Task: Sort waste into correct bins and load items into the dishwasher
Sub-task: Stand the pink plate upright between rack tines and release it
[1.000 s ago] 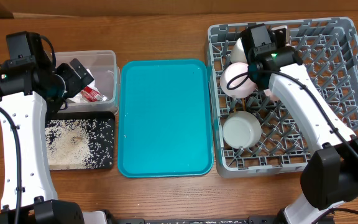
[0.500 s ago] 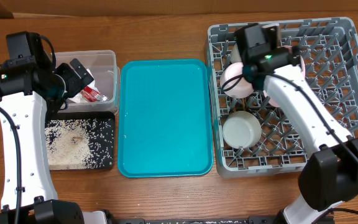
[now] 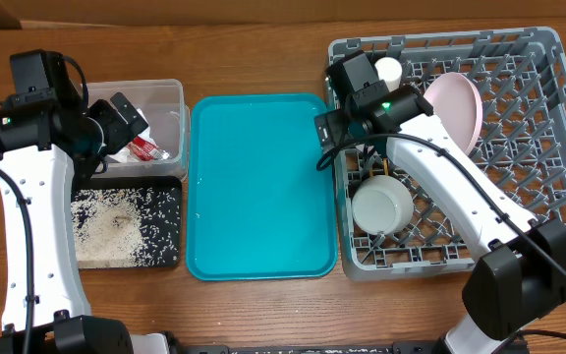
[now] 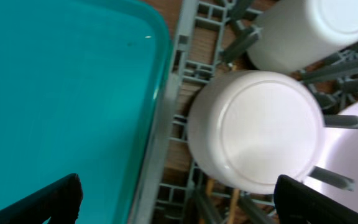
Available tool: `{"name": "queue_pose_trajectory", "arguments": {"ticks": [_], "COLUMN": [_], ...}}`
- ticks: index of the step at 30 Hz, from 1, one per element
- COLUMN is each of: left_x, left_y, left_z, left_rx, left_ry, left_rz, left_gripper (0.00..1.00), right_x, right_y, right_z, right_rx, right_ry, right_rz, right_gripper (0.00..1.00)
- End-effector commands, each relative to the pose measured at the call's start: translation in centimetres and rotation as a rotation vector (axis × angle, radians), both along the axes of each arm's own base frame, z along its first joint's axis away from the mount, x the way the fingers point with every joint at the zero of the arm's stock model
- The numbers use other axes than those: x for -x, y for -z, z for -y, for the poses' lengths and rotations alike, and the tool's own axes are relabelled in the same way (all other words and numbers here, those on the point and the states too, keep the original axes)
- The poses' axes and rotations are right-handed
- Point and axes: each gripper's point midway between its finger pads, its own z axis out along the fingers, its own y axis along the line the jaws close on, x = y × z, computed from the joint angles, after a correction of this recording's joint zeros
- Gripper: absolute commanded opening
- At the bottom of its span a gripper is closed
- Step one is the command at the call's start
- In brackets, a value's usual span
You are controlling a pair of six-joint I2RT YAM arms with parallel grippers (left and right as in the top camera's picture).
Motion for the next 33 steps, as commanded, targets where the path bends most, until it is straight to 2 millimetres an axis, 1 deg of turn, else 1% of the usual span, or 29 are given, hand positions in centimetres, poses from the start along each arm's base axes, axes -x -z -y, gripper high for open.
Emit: {"name": "queue_pose_trajectory", "arguments": {"ticks": [1,15,19,22,24,25,28,29,30,31,33], "left_x": [-0.1,-0.1,-0.1,-0.1,-0.1,-0.1,-0.1,-0.1,-0.1,-0.1,-0.1], "left_y": [-1.1,-1.1,-1.1,-1.1,-1.1,-1.1,-1.1,-1.1,-1.1,-1.1,-1.1], "left_z": [0.1,0.1,0.1,0.1,0.1,0.1,0.1,0.1,0.1,0.1,0.1], "left_rx": [-0.004,-0.004,-0.004,-0.004,-0.004,-0.004,-0.004,-0.004,-0.004,-0.004,-0.004], "left_ry": [-0.007,-0.007,-0.007,-0.007,-0.007,-0.007,-0.007,-0.007,-0.007,-0.007,-0.007], "left_rz": [0.031,0.031,0.031,0.031,0.031,0.031,0.031,0.031,0.031,0.031,0.031], "left_gripper": [1.0,1.0,1.0,1.0,1.0,1.0,1.0,1.0,1.0,1.0,1.0], "right_x": [0.0,0.0,-0.3,-0.2,0.4,1.1,2.0,2.6,3.1,3.7,5.5], "right_y": [-2.2,-2.2,-2.1,-2.9,-4.4,-6.3,-10.7,-12.6,-14.0,-15.6,-19.4], "right_z": [-1.5,-1.5,-0.8,-0.6,-0.3,-0.1,0.4,0.7,1.1,1.6,3.0], "right_rx": [-0.09,-0.09,-0.089,-0.096,-0.102,-0.117,-0.164,-0.183,-0.194,-0.205,-0.231], "right_ry": [-0.03,-0.03,-0.014,-0.011,-0.018,-0.022,-0.023,-0.023,-0.021,-0.016,0.0], "right_rz": [0.026,0.026,0.026,0.043,0.062,0.096,0.206,0.251,0.286,0.325,0.426], "right_gripper": [1.0,1.0,1.0,1.0,1.0,1.0,1.0,1.0,1.0,1.0,1.0]}}
